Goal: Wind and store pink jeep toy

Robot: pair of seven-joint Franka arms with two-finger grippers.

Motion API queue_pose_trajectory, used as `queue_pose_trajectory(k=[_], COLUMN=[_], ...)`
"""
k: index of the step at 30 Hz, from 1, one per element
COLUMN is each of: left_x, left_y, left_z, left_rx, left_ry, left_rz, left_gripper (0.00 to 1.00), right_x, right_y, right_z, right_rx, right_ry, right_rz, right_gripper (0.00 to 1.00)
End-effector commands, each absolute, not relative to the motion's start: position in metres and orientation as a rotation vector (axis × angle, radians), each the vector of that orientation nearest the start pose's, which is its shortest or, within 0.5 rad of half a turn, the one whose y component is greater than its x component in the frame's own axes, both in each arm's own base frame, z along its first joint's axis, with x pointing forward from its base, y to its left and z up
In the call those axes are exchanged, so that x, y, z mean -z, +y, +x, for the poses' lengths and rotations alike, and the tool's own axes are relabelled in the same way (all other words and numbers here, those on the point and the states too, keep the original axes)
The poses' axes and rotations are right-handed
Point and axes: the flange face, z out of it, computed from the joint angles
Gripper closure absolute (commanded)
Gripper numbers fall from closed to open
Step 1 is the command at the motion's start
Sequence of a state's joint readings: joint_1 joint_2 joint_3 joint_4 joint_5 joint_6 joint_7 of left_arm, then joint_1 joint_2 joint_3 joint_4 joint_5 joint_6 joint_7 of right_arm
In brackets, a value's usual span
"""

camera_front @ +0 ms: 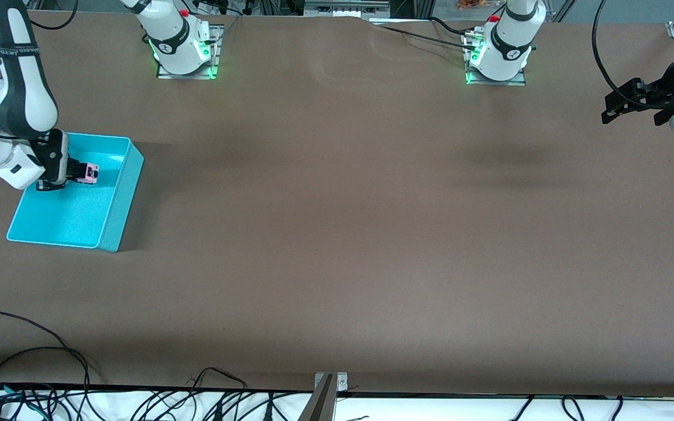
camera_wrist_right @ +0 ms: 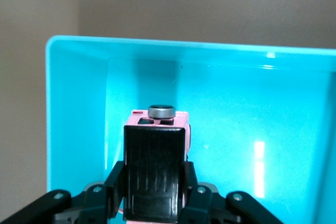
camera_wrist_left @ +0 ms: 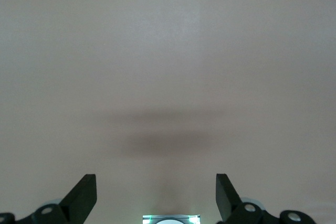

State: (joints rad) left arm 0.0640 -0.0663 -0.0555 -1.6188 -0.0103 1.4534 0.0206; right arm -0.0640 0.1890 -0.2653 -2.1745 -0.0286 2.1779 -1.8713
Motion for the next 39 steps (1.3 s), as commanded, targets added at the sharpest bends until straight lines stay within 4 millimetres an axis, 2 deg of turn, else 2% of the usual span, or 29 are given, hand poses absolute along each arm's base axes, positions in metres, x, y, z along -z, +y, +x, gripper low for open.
queue_pose_trajectory(k=[1,18,26,32,33,34,36,38,39], left_x=[-0.633,-0.63,-0.629,-0.629,-0.629,-0.629,-0.629,-0.629,-0.629], left_y=[0.008,0.008,0.009,0.009,0.009,0.009,0.009,0.009,0.009], left_z=[0.527,0.527,0.527,0.527,0.527,0.527,0.527,0.527,0.527], left_rx=[-0.152,-0.162,-0.165,-0.165,-0.165,-0.165,-0.165,-0.165,-0.165], left_ry=[-0.01,-0.01,-0.011,-0.011,-0.011,-0.011,-0.011,-0.011,-0.011], left_rz=[-3.176,-3.173,-3.169,-3.168,-3.168,-3.168,-3.168,-3.168,-3.168], left_gripper=[0.0,0.0,0.0,0.0,0.0,0.0,0.0,0.0,0.0], right_x=[-0.285,-0.245,-0.235,-0.229,-0.227,-0.227,-0.226,-0.224,-0.224], right_y=[-0.172,-0.176,-0.177,-0.182,-0.182,-0.182,-0.182,-0.182,-0.182], right_z=[0.498,0.49,0.489,0.486,0.486,0.486,0.486,0.487,0.487], right_rx=[-0.194,-0.173,-0.157,-0.13,-0.126,-0.122,-0.114,-0.112,-0.112], right_ry=[-2.141,-2.109,-2.099,-2.09,-2.088,-2.081,-2.07,-2.061,-2.063], right_rz=[-2.133,-2.174,-2.16,-2.142,-2.141,-2.144,-2.15,-2.154,-2.153], right_gripper=[0.85,0.83,0.8,0.74,0.7,0.62,0.28,0.06,0.0])
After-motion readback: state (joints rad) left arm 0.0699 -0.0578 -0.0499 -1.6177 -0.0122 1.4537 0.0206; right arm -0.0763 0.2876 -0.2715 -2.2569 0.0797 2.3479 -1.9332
